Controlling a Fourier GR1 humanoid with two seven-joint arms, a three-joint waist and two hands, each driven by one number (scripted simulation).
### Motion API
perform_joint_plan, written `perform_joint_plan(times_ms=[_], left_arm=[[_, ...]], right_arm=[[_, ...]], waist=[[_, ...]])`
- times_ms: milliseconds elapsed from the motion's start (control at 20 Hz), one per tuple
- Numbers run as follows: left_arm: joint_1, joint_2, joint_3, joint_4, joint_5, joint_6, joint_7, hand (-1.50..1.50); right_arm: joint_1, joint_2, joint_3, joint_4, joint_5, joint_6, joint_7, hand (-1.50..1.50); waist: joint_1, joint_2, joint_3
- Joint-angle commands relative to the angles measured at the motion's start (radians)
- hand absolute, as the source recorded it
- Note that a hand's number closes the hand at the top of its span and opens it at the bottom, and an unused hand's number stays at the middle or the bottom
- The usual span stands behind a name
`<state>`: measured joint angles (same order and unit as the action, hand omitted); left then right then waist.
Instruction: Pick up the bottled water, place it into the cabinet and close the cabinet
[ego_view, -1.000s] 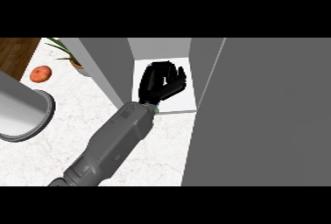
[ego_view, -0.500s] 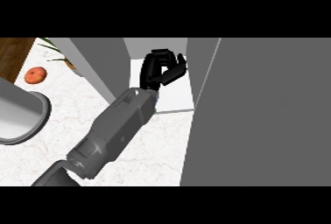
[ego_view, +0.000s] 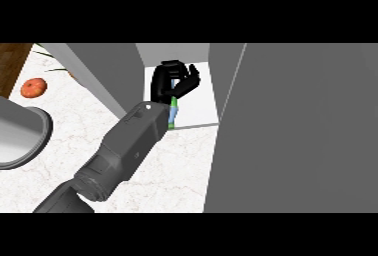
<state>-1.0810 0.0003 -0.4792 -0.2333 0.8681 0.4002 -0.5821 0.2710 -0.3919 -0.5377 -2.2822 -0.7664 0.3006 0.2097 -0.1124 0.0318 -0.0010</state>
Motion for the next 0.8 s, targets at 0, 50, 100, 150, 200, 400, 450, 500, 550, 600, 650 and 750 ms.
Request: perform_joint_plan(times_ms=[0,50,100,150,200,400,450,500,550,600,650,750], left_arm=[[-0.016,0.0,0.005,0.053,0.007,0.035,-0.008,1.5],[-0.036,0.0,0.026,0.074,0.012,0.022,-0.019,1.5],[-0.021,0.0,0.017,0.076,0.007,0.033,-0.04,1.5],[-0.04,0.0,0.029,0.082,0.014,0.039,-0.034,1.5],[-0.037,0.0,0.045,0.102,0.018,-0.004,-0.045,1.5],[-0.029,0.0,0.096,0.11,0.06,-0.033,-0.075,1.5],[-0.024,0.0,0.103,0.108,0.068,-0.044,-0.08,1.5],[-0.028,0.0,0.11,0.103,0.074,-0.039,-0.094,1.5],[-0.027,0.0,0.121,0.11,0.08,-0.058,-0.109,1.5],[-0.009,0.0,0.123,0.114,0.081,-0.077,-0.124,1.5],[-0.05,0.0,0.131,0.123,0.086,-0.08,-0.081,1.5],[-0.05,0.0,0.134,0.134,0.084,-0.083,-0.096,1.5]], right_arm=[[-0.04,-0.023,-0.007,0.042,-0.008,0.014,-0.004,-1.5],[0.002,0.014,0.005,0.0,0.02,0.013,-0.009,-1.5],[-0.034,-0.021,-0.012,0.013,-0.011,0.007,0.002,-1.5],[-0.022,-0.015,-0.013,0.01,-0.018,0.004,0.012,-1.5],[0.021,0.018,-0.004,-0.025,-0.015,0.01,0.011,-1.5],[0.013,-0.006,-0.039,0.014,-0.045,0.033,0.007,-1.5],[-0.006,0.004,-0.01,-0.011,-0.018,-0.008,0.023,-1.5],[-0.004,0.005,-0.021,0.025,-0.018,0.041,-0.011,-1.5],[-0.033,-0.011,-0.022,0.037,-0.015,0.025,-0.005,-1.5],[-0.024,-0.002,-0.032,0.035,-0.047,0.023,-0.004,-1.5],[-0.036,-0.004,-0.024,0.04,-0.029,0.022,-0.008,-1.5],[-0.024,0.011,-0.006,0.019,-0.013,0.018,-0.001,-1.5]], waist=[[-0.006,0.009,0.0],[-0.007,0.007,0.0],[-0.019,0.014,-0.001],[-0.006,0.006,-0.001],[-0.007,0.005,-0.001],[-0.017,0.008,-0.001],[-0.008,0.013,-0.002],[-0.019,0.014,-0.001],[-0.008,0.021,-0.002],[-0.021,0.02,-0.002],[-0.014,0.02,-0.001],[-0.014,0.018,-0.002]])
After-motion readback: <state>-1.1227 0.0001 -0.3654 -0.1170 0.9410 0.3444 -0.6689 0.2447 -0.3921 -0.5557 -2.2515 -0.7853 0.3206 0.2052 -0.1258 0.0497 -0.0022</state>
